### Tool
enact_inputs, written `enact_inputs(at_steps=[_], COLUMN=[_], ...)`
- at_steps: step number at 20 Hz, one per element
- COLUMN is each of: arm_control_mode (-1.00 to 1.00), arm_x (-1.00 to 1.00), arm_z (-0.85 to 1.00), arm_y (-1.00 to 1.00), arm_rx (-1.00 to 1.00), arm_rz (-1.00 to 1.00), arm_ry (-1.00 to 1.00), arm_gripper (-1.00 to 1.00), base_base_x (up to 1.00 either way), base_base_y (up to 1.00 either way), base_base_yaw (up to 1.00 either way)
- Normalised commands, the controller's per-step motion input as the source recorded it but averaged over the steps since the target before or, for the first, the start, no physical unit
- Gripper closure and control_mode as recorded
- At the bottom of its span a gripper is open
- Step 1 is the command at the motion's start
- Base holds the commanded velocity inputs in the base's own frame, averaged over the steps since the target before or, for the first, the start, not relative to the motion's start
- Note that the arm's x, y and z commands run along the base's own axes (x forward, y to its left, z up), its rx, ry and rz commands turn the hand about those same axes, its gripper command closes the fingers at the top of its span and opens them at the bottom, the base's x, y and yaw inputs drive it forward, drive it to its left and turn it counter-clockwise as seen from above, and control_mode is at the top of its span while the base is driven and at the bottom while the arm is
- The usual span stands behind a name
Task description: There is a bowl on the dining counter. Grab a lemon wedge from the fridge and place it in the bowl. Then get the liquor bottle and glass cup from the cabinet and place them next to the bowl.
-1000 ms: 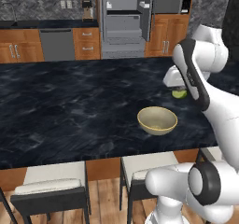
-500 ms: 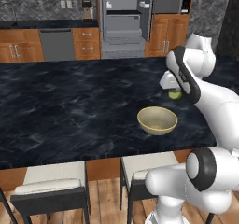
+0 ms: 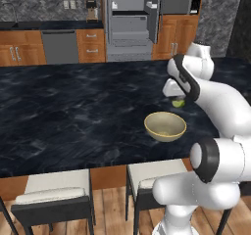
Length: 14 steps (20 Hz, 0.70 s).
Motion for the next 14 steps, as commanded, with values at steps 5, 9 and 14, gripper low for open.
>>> enact_inputs(at_steps=[5,9,14], arm_control_mode=[-1.0,-1.0,-1.0], arm_x=[0.2,0.16,0.1], arm_z=[-0.28,-0.34,-0.38], arm_y=[0.0,0.0,0.0], arm_rx=[0.0,0.0,0.0], arm_rz=[0.0,0.0,0.0], arm_ry=[0.0,0.0,0.0], arm_gripper=[1.0,1.0,1.0], base_base_x=[0.0,0.0,0.0], base_base_y=[0.0,0.0,0.0], base_base_yaw=[0.0,0.0,0.0])
